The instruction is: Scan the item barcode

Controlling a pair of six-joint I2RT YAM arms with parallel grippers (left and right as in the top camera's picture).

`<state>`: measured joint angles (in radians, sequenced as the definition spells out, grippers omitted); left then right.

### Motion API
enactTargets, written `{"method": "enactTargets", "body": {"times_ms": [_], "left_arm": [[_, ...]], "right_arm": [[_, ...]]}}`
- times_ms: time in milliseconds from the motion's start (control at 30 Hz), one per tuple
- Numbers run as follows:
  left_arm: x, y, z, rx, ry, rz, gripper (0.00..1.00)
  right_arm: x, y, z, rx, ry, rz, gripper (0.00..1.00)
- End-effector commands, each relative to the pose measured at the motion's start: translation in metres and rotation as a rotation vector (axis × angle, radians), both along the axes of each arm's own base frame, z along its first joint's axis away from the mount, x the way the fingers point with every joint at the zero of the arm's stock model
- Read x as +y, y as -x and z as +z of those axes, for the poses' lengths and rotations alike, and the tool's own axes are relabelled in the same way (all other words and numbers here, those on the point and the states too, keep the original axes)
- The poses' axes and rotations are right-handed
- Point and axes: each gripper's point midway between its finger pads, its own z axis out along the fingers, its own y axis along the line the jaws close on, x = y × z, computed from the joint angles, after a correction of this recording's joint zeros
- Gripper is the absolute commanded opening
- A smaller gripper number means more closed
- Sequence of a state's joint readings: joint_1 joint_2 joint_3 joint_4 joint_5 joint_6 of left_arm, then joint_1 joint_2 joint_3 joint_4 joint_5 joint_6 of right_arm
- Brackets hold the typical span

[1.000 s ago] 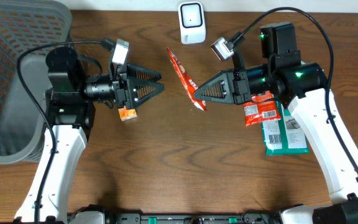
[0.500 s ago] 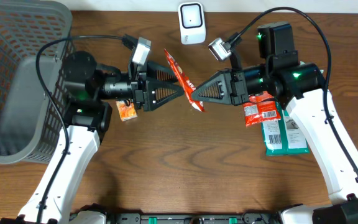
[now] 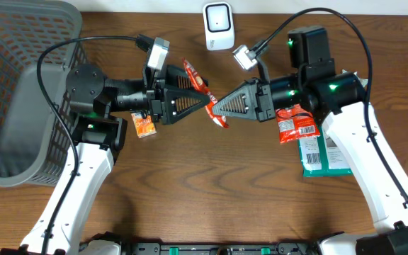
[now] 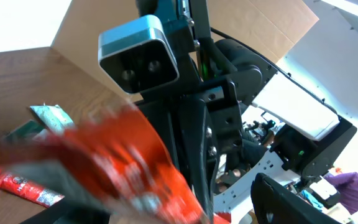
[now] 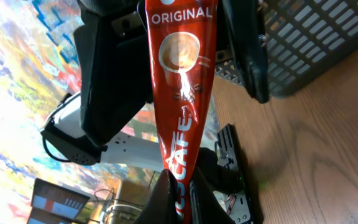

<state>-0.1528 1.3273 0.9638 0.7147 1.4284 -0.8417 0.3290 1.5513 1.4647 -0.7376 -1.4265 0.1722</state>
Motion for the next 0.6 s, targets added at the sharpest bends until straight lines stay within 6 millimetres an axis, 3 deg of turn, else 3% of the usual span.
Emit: {"method": "enactTargets", "body": {"times_ms": [0, 67, 100, 267, 533, 567], "left_arm": [[-0.001, 0.000, 0.008, -0.016, 0.008, 0.008, 0.64], [-0.001, 0.000, 0.008, -0.015, 0.008, 0.008, 0.51], [-0.001, 0.000, 0.008, -0.015, 0.008, 0.007, 0.38], [-0.001, 0.000, 0.007, -0.012, 0.007, 0.008, 0.08], [0.000, -0.017, -0.008, 0.144, -0.002, 0.084, 0.07], [0.001, -0.021, -0.011, 0.172, -0.004, 0.105, 0.08]], "right_arm": [[0.006, 0.006, 0.002, -0.033, -0.011, 0.028, 0.01], [0.007, 0.007, 0.002, -0.033, -0.010, 0.028, 0.01], [0.007, 0.006, 0.001, -0.035, -0.004, 0.023, 0.01], [0.007, -0.002, -0.006, -0.049, 0.039, -0.019, 0.05], [-0.002, -0.043, -0.051, -0.216, 0.292, -0.230, 0.51], [-0.005, -0.048, -0.054, -0.231, 0.320, -0.255, 0.51]]}}
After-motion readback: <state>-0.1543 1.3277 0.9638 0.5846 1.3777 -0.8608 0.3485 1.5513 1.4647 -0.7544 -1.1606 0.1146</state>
